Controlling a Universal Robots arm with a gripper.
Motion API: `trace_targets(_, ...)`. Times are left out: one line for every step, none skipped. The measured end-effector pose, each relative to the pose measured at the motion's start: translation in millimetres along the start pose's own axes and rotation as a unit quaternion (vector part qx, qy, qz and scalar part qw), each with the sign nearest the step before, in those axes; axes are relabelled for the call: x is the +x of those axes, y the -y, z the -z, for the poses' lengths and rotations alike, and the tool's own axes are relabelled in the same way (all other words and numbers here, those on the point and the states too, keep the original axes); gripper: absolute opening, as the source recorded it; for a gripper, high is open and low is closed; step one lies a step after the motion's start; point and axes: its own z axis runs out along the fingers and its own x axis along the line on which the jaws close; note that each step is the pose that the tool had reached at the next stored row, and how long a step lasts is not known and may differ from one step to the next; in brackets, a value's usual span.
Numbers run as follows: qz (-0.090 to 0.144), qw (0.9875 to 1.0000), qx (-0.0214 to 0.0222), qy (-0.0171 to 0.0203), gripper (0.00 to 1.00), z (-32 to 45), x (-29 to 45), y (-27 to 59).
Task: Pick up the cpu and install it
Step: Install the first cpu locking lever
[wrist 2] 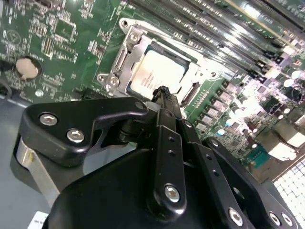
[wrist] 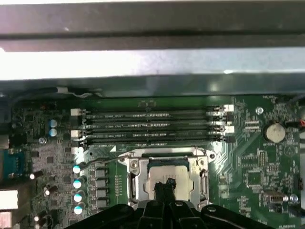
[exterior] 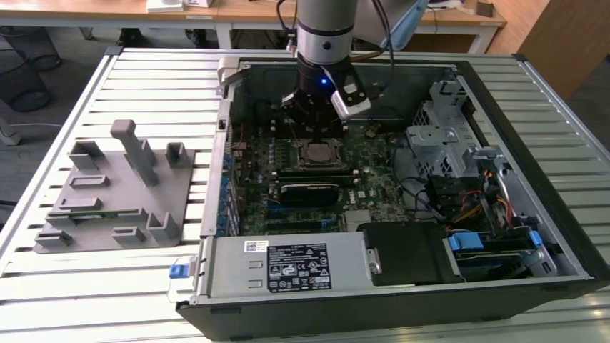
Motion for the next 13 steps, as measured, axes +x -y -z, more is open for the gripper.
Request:
trace_targets(0.000, 1.0000, -0.0001, 0.0000, 0.11, 0.0, 1.2, 0.1)
trace_targets(0.000, 1.0000, -0.0001, 0.0000, 0.11, 0.0, 2.4, 0.1)
trace_targets(0.000, 1.0000, -0.0001, 0.0000, 0.11, 0.1, 3.9, 0.2)
trace_targets(0.000, 1.0000, -0.0002, -0.0001, 0.11, 0.4, 5.2, 0.3)
trace_targets(0.000, 1.0000, -0.0003, -0.0003, 0.11, 0.6, 6.2, 0.3)
trace_targets(0.000, 1.0000, -0.0004, -0.0004, 0.11, 0.8, 7.6, 0.3)
trace_targets(0.000, 1.0000, -0.0005, -0.0005, 0.11, 1.2, 8.8, 0.4)
trace_targets(0.000, 1.0000, -0.0007, -0.0005, 0.11, 1.9, 9.7, 0.4)
trace_targets(0.000, 1.0000, -0.0007, -0.0005, 0.11, 2.5, 11.0, 0.5)
trace_targets(0.000, 1.0000, -0.0008, -0.0005, 0.11, 3.0, 12.5, 0.5)
trace_targets(0.000, 1.0000, -0.0008, -0.0005, 0.11, 3.1, 14.5, 0.6)
trace_targets(0.001, 1.0000, -0.0008, -0.0005, 0.11, 3.2, 18.4, 0.8)
trace_targets(0.001, 1.0000, -0.0008, -0.0005, 0.11, 3.3, 22.8, 0.9)
